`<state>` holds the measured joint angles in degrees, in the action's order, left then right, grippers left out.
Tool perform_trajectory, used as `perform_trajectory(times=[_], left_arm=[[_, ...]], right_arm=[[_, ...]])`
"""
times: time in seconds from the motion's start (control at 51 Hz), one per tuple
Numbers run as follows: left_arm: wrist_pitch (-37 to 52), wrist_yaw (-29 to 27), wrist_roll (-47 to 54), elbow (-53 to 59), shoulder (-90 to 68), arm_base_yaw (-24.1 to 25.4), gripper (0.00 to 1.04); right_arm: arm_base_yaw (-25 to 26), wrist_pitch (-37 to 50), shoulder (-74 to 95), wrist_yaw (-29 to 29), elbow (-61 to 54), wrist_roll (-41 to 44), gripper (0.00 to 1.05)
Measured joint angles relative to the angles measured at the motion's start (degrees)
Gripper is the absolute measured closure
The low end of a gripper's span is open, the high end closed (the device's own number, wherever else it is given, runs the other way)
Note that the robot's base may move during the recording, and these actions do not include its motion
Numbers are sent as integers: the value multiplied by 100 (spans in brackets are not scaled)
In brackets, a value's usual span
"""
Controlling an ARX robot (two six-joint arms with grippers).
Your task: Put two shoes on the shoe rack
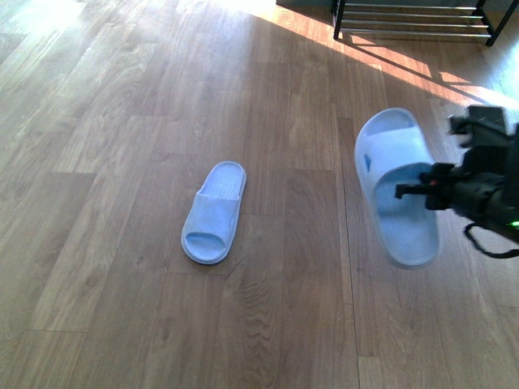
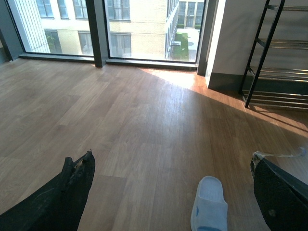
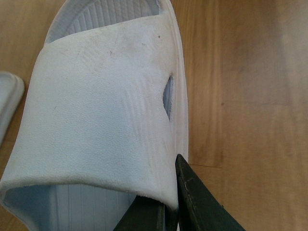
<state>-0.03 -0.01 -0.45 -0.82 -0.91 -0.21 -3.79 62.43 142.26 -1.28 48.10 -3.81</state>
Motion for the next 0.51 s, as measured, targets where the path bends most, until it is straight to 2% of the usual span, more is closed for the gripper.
perform_trajectory(times=[0.118,0.255,0.392,0.412,0.51], left_arm=[[0,0,0,0,0,0,9],[0,0,0,0,0,0,9],[0,0,0,0,0,0,9],[0,-2,0,0,0,0,9],[0,0,0,0,0,0,9]], right_arm=[[162,-20,-1191,-127,-1060,24,103],[234,-422,-2752,-271,-2170,52,103],[278,-785,-4024,-398,-2774,59,103],[317,-761,-4800,-540,-3045,57,103],[317,-761,-4789,-544,-3075,57,103]])
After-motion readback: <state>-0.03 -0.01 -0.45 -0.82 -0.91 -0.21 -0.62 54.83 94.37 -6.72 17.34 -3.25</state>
